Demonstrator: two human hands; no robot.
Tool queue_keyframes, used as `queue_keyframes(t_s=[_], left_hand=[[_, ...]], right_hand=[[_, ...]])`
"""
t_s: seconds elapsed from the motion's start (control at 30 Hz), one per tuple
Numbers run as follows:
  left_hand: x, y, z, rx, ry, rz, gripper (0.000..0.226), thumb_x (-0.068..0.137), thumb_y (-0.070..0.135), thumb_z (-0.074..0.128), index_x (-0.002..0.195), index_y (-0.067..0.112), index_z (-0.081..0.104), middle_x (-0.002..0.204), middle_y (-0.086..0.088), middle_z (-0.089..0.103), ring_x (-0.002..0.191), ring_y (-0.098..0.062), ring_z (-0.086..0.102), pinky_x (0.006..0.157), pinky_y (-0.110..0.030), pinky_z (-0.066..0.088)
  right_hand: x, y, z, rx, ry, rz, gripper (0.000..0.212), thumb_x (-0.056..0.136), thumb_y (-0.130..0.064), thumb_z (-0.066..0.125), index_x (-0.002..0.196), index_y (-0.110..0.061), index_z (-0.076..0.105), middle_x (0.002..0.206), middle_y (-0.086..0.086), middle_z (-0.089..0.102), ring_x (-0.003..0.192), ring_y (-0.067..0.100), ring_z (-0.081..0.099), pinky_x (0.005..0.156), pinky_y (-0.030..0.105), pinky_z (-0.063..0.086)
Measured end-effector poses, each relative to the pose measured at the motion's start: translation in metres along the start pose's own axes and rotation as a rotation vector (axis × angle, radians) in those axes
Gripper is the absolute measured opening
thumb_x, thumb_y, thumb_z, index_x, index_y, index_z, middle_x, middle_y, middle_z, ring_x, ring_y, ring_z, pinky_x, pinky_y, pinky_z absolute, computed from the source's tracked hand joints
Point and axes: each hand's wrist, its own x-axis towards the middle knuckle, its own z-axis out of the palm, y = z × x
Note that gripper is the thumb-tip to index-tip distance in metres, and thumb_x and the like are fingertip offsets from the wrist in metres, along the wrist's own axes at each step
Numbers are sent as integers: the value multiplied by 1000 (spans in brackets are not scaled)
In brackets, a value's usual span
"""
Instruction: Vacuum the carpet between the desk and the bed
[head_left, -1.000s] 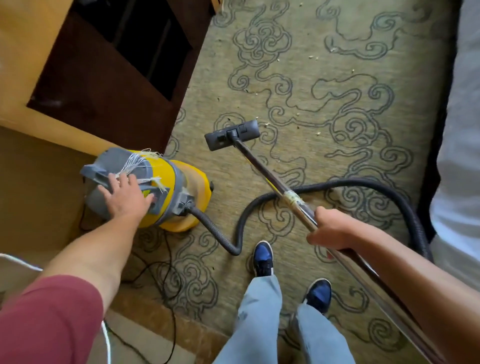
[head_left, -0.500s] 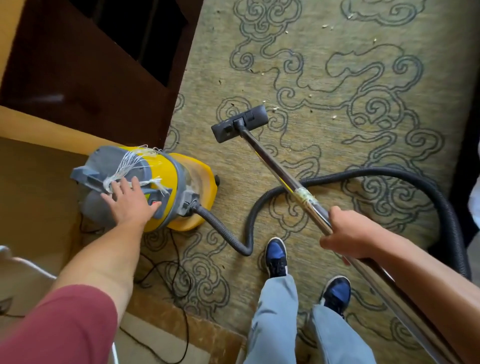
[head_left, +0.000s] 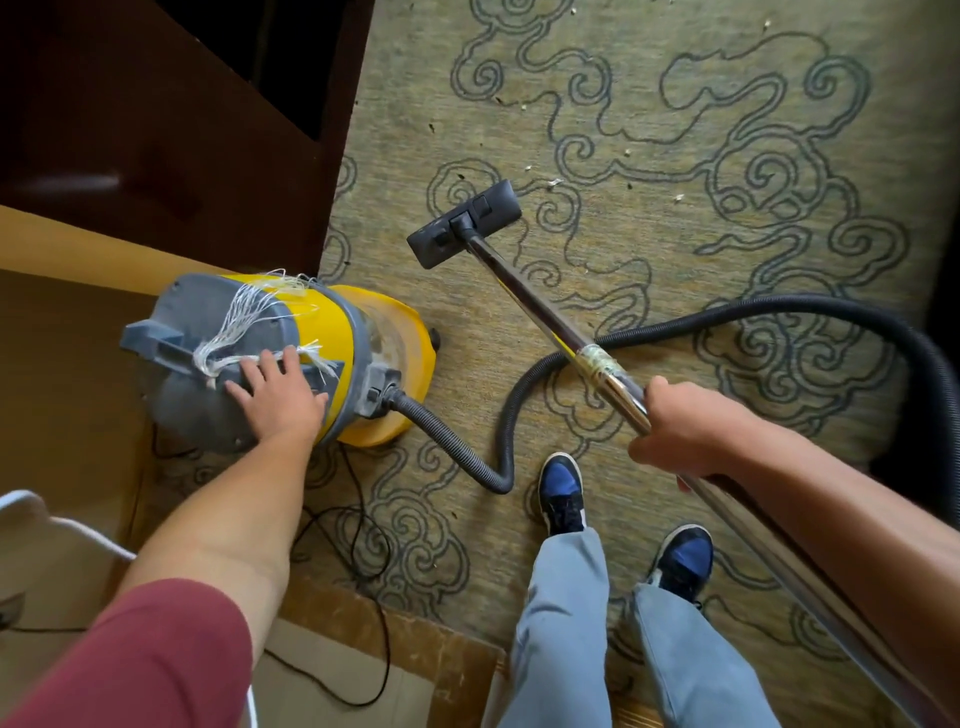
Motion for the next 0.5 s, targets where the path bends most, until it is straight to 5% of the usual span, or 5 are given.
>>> queue_keyframes(t_s=[0.2,0.5], left_hand=[[12,-19,11,61,43,-45,109,73,61,76,152,4,27,151,-20,36,144,-40,23,110,-66,25],[16,-21,20,109,68,-21,105,68,56,82,141,-2,33,135,-24,44,130,-44,35,102,-64,35]], right_hand=[[7,-12,5,33,-19,-9,34,86,-31,66,106,-14,45,85,2,58,62,17,60,55,31,47],[28,-19,13,3,0,-12,37,84,-33,68,104,-13,43,75,-1,49,72,26,58,66,31,46]])
